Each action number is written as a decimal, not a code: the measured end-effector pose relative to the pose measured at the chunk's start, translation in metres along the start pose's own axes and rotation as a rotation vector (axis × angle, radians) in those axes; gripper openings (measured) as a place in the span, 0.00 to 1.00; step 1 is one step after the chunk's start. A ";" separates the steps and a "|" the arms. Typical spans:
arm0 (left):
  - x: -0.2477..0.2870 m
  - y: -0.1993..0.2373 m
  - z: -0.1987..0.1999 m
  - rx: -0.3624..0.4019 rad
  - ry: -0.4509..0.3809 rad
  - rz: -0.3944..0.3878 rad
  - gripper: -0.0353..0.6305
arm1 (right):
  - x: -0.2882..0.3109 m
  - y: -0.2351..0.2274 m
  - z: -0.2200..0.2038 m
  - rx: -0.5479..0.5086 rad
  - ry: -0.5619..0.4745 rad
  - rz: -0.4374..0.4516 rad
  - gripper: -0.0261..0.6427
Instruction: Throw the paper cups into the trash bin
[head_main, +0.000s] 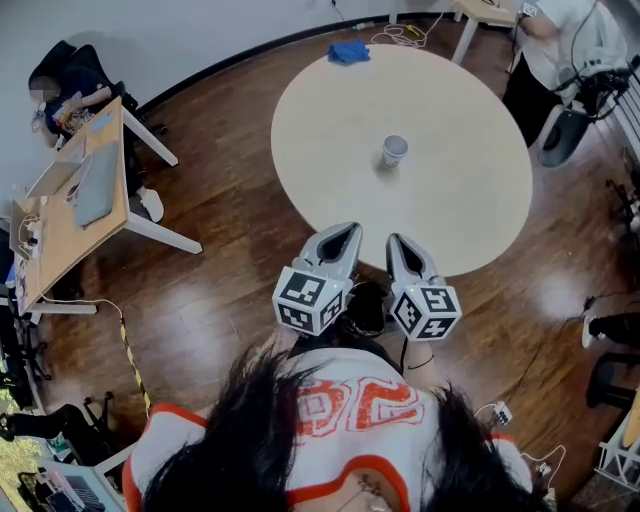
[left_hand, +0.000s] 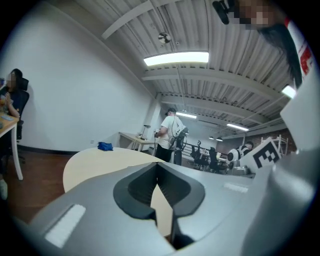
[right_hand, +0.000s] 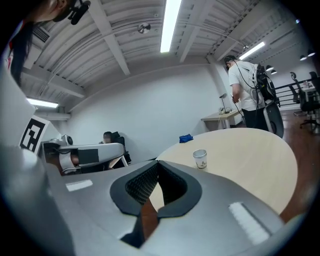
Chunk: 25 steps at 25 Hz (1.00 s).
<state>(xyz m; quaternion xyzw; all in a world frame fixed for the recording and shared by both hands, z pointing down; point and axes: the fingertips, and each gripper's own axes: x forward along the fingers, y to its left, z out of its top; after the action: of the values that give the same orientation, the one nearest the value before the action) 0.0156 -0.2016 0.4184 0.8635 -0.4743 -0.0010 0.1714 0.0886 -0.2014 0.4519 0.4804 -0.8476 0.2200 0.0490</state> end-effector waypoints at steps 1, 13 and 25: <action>0.004 0.000 -0.001 0.017 0.003 -0.017 0.05 | 0.005 -0.005 0.000 0.014 0.002 -0.006 0.04; 0.061 0.030 -0.021 0.073 0.073 -0.137 0.05 | 0.067 -0.059 -0.007 0.041 0.054 -0.099 0.05; 0.106 0.037 -0.061 0.111 0.178 -0.219 0.05 | 0.150 -0.106 -0.018 -0.168 0.211 -0.107 0.10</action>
<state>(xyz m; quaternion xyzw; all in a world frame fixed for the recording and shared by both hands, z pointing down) 0.0540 -0.2887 0.5042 0.9150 -0.3595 0.0831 0.1634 0.0951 -0.3597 0.5469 0.4933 -0.8264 0.1944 0.1894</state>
